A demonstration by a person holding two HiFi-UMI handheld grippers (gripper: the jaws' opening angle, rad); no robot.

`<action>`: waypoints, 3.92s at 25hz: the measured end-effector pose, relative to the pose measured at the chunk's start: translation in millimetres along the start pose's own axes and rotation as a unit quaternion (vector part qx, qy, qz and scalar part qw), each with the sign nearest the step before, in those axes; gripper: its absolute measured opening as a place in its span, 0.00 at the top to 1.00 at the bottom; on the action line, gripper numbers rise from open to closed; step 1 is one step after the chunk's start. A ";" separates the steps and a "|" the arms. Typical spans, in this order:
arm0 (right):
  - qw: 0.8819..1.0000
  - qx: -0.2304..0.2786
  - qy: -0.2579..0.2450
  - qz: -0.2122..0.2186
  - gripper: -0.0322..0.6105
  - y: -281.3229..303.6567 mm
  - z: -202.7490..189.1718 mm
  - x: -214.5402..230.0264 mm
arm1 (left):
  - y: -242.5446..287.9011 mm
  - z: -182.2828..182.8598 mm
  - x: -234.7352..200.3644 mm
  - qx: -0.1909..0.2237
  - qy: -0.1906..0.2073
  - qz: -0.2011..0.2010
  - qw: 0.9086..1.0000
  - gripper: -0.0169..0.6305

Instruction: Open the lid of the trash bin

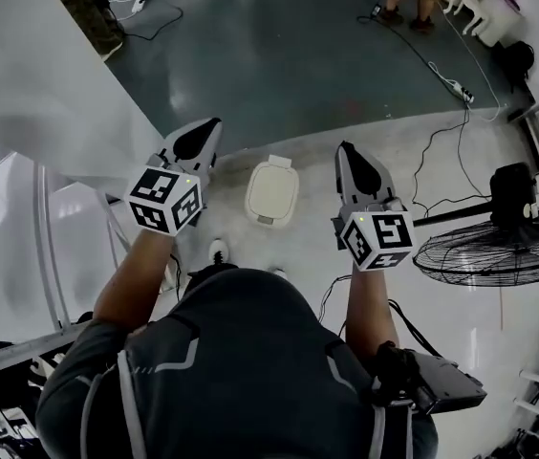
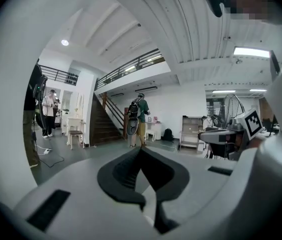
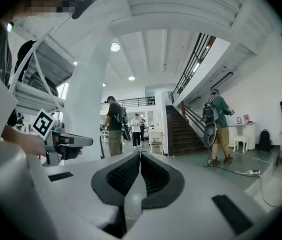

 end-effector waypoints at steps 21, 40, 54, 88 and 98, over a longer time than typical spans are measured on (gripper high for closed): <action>0.968 -0.250 0.022 -0.026 0.80 54.0 -262.7 10.0 | 23.9 -276.4 -76.5 -0.195 0.039 -0.063 0.978 0.90; 0.916 -0.393 0.084 -0.019 0.90 -7.7 -471.6 -3.7 | -6.7 -512.4 -9.8 -0.372 -0.022 -0.113 0.921 0.93; 0.888 -0.445 0.117 0.022 0.90 -41.6 -620.0 -37.2 | -9.2 -637.3 14.0 -0.431 -0.050 -0.117 0.893 0.96; 0.885 -0.453 0.101 0.040 0.91 -66.8 -731.5 -64.7 | -18.7 -735.1 39.7 -0.434 0.031 -0.167 0.885 0.96; 0.888 -0.444 0.120 0.006 0.90 -64.7 -665.3 -57.3 | -13.2 -673.9 37.0 -0.430 0.009 -0.142 0.892 0.96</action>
Point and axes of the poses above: the fingertips, and each gripper's own axes: y forward along the fingers, x to its right, z out of its top, the point moved 5 cm from there along -y, backward along the fingers, and after that the axes turned 13 degrees about x, right-handed, at the moved point
